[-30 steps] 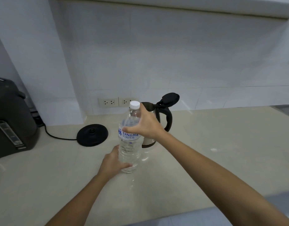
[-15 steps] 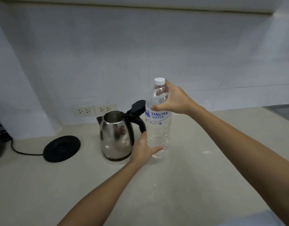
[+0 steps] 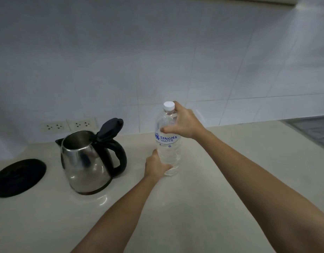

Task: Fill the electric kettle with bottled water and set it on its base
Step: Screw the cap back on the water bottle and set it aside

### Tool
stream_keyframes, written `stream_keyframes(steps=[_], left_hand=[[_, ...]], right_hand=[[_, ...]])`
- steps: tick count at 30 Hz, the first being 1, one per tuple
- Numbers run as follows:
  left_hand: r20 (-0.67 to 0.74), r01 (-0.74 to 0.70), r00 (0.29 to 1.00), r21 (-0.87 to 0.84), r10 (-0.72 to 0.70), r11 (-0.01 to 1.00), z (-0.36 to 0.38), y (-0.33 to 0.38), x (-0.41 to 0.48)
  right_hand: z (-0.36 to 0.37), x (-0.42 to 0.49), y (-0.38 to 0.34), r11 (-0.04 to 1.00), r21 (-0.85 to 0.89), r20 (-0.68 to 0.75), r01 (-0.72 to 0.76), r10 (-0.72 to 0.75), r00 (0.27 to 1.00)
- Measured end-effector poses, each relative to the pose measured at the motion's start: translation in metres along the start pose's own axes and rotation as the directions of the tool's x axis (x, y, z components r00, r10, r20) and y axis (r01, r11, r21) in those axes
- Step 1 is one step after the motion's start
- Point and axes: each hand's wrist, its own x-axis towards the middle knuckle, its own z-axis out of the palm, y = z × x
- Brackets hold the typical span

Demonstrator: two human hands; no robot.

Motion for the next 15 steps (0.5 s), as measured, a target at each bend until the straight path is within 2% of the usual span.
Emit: stream_keyframes(steps=[4, 10, 15], left_hand=[[0.025, 0.004, 1.0, 0.016, -0.004, 1.0, 0.015, 0.0, 0.006], [0.09, -0.059, 0.995, 0.181, 0.043, 0.982, 0.016, 0.001, 0.013], [0.133, -0.089, 0.989, 0.183, 0.065, 0.979, 0.013, -0.004, 0.016]], right_hand=[[0.002, 0.002, 0.022, 0.999, 0.023, 0.006, -0.029, 0.029, 1.0], [-0.006, -0.003, 0.048, 0.986, 0.143, -0.007, -0.086, 0.088, 0.996], [-0.002, -0.005, 0.05, 0.981, 0.167, 0.02, -0.098, 0.096, 0.995]])
